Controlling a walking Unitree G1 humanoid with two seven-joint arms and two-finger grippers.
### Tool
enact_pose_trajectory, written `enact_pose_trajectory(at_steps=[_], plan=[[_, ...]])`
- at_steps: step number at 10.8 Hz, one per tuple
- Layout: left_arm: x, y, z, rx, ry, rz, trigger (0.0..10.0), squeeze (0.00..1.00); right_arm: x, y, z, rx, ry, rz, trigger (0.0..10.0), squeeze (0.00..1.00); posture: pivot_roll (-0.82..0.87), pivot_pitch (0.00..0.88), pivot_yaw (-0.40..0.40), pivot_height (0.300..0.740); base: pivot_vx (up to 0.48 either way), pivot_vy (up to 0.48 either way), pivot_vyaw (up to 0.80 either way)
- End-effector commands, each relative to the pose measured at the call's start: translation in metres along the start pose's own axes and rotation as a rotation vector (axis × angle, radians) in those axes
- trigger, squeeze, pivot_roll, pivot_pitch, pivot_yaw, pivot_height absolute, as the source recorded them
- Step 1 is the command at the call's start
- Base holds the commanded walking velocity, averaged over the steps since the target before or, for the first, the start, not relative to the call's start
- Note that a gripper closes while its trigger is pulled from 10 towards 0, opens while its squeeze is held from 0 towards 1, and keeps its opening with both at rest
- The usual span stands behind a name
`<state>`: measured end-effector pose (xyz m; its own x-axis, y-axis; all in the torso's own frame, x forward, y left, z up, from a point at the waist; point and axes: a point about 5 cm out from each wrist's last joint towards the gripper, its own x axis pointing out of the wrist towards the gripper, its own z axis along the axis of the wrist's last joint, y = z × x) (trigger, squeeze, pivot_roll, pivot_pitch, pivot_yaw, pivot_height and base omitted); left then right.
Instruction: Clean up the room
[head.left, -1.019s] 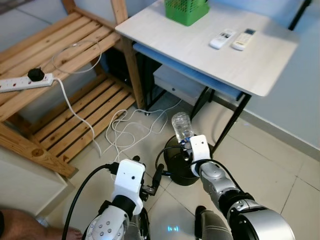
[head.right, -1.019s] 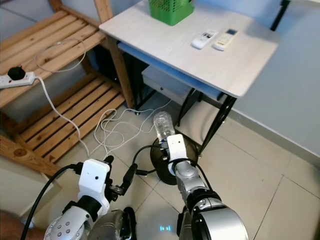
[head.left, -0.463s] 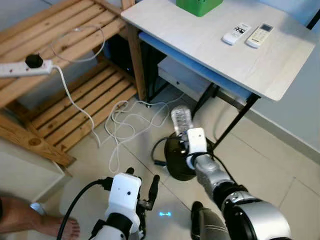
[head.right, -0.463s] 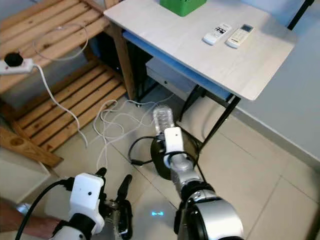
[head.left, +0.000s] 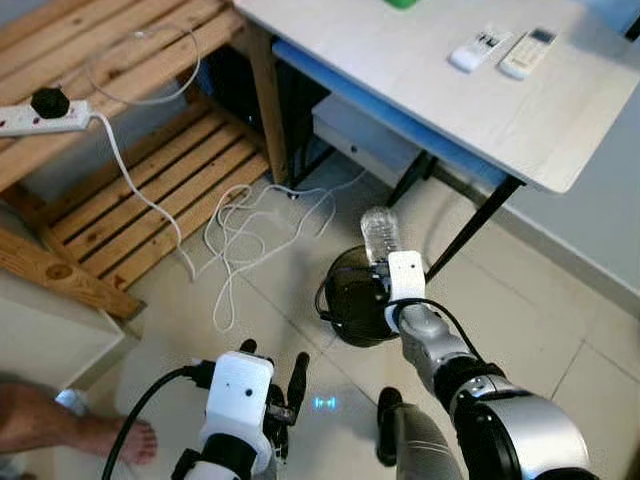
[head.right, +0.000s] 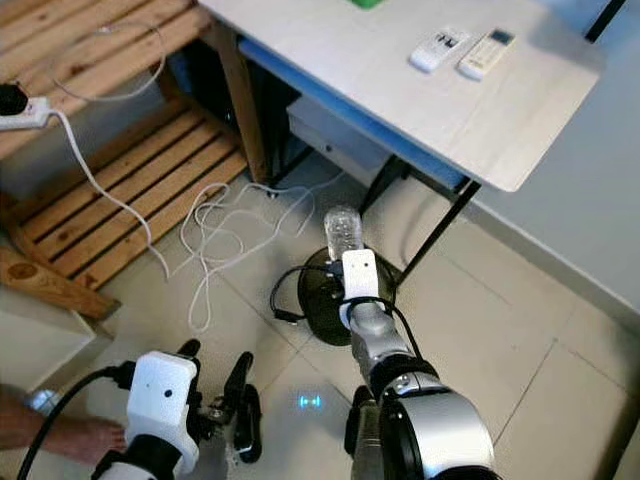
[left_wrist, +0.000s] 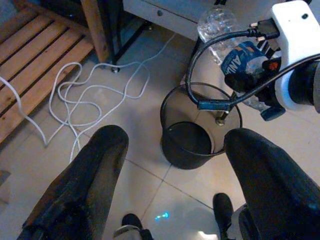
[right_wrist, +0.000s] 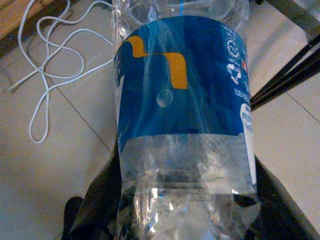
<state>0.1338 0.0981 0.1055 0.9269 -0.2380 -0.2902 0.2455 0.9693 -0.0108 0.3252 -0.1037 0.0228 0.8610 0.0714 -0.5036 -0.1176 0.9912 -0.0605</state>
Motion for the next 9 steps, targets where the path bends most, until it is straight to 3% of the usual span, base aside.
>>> enact_pose_trajectory(at_steps=[1, 9], plan=[[-0.0051, -0.0171, 0.0001, -0.036, 0.013, -0.052, 10.0, 0.00, -0.0008, 0.0026, -0.0046, 0.001, 0.019, 0.002, 10.0, 0.00, 0.26, 0.357, 0.039, 0.731, 0.000, 0.000, 0.00], [-0.0079, -0.0184, 0.0002, -0.041, 0.019, -0.044, 10.0, 0.00, -0.0008, 0.0028, -0.0050, -0.011, 0.023, -0.001, 10.0, 0.00, 0.27, 0.370, 0.034, 0.731, 0.000, 0.000, 0.00]])
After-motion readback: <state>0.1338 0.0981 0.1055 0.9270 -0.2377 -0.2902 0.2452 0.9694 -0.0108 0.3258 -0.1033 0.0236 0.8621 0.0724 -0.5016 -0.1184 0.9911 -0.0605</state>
